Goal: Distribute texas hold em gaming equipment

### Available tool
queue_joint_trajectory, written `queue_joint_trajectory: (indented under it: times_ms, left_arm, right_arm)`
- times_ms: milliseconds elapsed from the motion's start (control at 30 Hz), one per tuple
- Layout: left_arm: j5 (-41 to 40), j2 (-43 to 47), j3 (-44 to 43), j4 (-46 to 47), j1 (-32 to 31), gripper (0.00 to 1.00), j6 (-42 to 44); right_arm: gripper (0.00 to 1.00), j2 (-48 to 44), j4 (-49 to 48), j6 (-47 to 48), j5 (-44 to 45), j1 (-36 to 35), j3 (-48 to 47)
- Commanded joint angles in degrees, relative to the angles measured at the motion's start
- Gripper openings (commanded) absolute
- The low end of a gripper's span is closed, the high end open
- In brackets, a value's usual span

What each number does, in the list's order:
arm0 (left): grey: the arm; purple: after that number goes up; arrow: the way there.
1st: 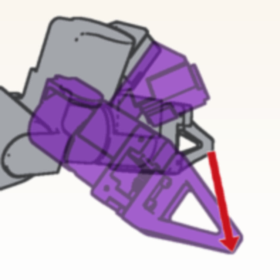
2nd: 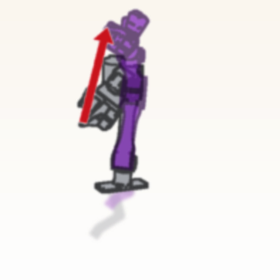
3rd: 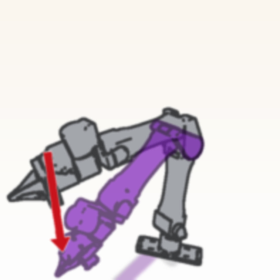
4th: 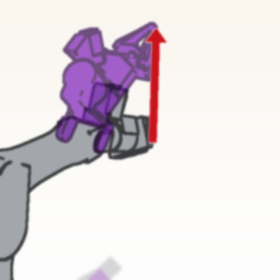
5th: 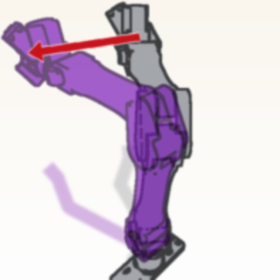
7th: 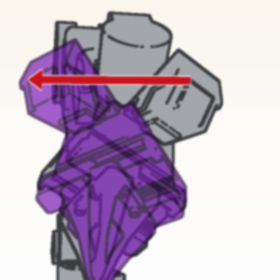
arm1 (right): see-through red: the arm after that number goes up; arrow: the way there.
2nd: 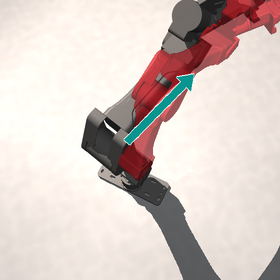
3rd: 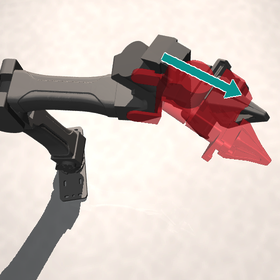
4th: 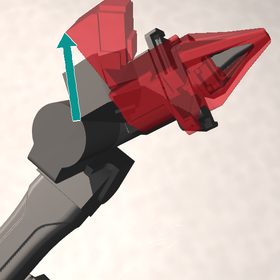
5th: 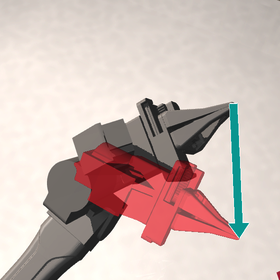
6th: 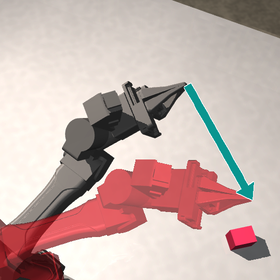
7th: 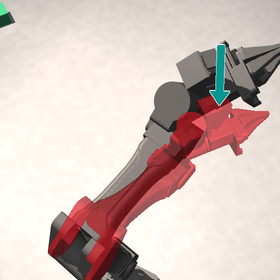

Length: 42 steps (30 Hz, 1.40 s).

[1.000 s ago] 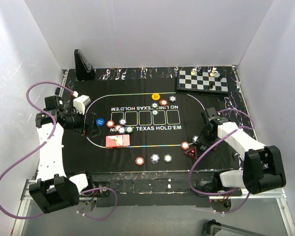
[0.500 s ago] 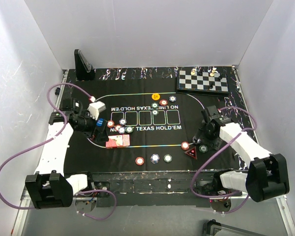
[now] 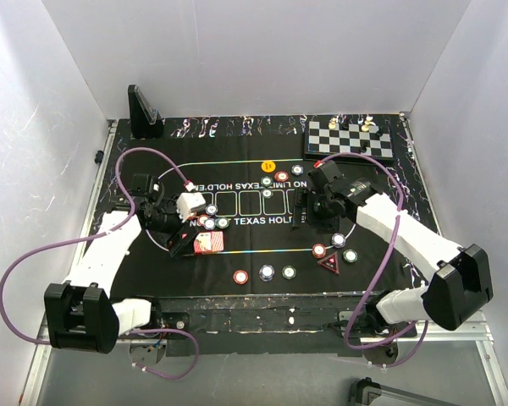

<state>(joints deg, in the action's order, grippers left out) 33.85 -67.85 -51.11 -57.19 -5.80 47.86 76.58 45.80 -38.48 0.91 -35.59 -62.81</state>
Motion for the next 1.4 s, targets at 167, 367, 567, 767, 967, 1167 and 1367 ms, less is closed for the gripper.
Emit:
queue_joint_trajectory:
  times_ms: [167, 367, 567, 767, 967, 1167, 1367]
  left_arm:
    - [-1.7, -4.6, 2.7, 9.5, -4.3, 1.00, 15.6]
    - [-2.4, -7.4, 5.3, 14.8, -5.8, 1.00, 21.7]
    - [-1.9, -12.1, 3.7, 17.6, -6.3, 1.00, 22.4]
    - [-1.9, -14.5, 4.1, 18.2, -7.6, 1.00, 23.8]
    - [-3.0, -15.8, 4.6, 17.9, -9.5, 1.00, 24.2]
    - [-3.7, -15.8, 6.4, 17.2, -10.7, 1.00, 25.0]
    - [-4.9, -15.9, 7.9, 18.1, -11.0, 1.00, 25.4]
  right_arm:
    - [0.86, 2.7, -8.8, 5.7, -15.3, -1.9, -3.4]
    - [0.86, 3.7, -13.5, 4.7, -18.6, -2.7, -1.4]
    - [0.87, 4.5, -15.0, 5.3, -19.9, -3.2, -1.2]
    - [0.87, 4.6, -15.7, 5.9, -20.6, -3.2, -1.1]
    - [0.87, 5.5, -15.5, 6.5, -20.5, -3.2, -1.6]
    - [0.86, 6.7, -14.9, 6.7, -20.1, -3.2, -2.1]
    - [0.85, 6.5, -14.7, 6.8, -19.8, -3.2, -2.1]
